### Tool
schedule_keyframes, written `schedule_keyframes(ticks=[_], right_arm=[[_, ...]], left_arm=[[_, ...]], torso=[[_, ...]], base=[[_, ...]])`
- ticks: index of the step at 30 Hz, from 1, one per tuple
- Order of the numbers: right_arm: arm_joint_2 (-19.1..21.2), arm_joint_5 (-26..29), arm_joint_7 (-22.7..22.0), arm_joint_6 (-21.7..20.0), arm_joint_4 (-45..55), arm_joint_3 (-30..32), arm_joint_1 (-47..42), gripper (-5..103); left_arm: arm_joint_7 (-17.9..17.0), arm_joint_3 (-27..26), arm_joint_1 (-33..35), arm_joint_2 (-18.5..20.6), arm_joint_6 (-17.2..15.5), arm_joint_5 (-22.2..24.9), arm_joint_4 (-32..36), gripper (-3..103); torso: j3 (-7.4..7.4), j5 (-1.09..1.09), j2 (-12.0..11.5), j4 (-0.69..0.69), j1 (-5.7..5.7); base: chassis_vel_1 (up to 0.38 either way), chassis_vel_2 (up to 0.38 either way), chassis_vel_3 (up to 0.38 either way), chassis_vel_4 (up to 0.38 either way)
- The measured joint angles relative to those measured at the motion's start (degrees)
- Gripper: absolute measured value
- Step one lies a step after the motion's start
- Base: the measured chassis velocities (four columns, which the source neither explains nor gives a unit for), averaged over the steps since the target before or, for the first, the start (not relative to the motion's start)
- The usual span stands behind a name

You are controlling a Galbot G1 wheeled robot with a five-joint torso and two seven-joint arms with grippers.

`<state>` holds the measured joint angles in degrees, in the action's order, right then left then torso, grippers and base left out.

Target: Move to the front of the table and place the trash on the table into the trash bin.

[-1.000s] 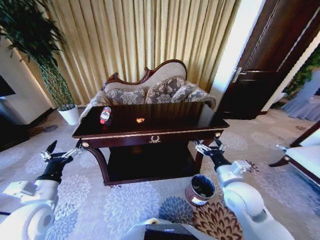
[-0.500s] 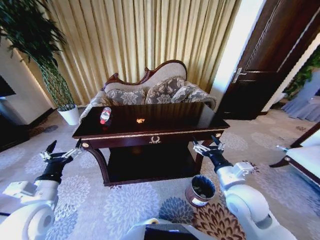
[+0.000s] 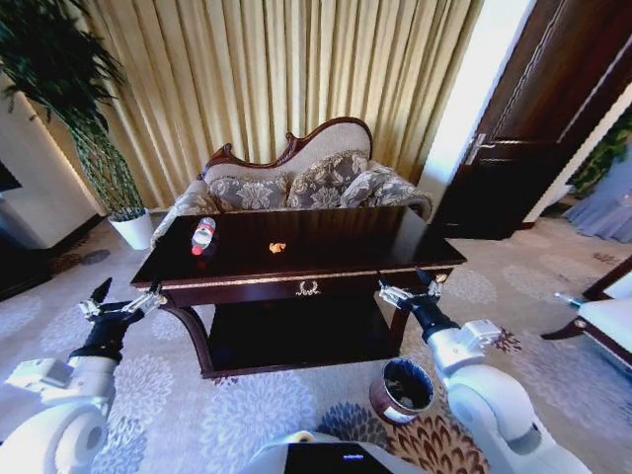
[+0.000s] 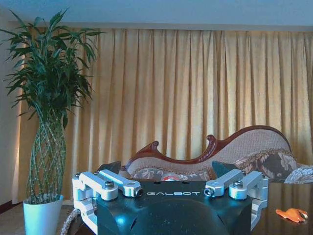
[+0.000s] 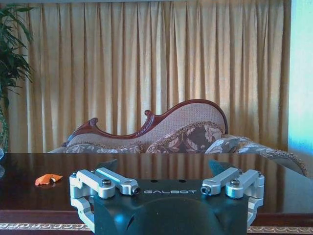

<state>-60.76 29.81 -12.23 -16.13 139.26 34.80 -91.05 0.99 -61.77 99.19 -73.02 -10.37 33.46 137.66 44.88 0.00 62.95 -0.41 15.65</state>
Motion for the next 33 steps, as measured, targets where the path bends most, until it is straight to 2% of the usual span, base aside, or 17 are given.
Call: schedule_keyframes(ticks=[27, 33], right_arm=[[1.8, 0.59, 0.67, -1.58, -1.69, -1.24, 1.82, 100], [4.07, 4.52, 1.17, -3.52, -3.1, -2.29, 4.29, 100]], left_arm=[[-0.18, -0.12, 0.09, -0.24, -0.15, -0.23, 0.06, 100], [-0.25, -0.64, 0.52, -0.95, -0.14, -0.16, 0.64, 100]], torso=[[0.0, 0.0, -0.01, 0.0, 0.02], [-0.02, 0.0, 0.01, 0.0, -0.01]], base=[[-0.058, 0.063, 0.067, -0.067], [0.0, 0.0, 0.0, 0.0]])
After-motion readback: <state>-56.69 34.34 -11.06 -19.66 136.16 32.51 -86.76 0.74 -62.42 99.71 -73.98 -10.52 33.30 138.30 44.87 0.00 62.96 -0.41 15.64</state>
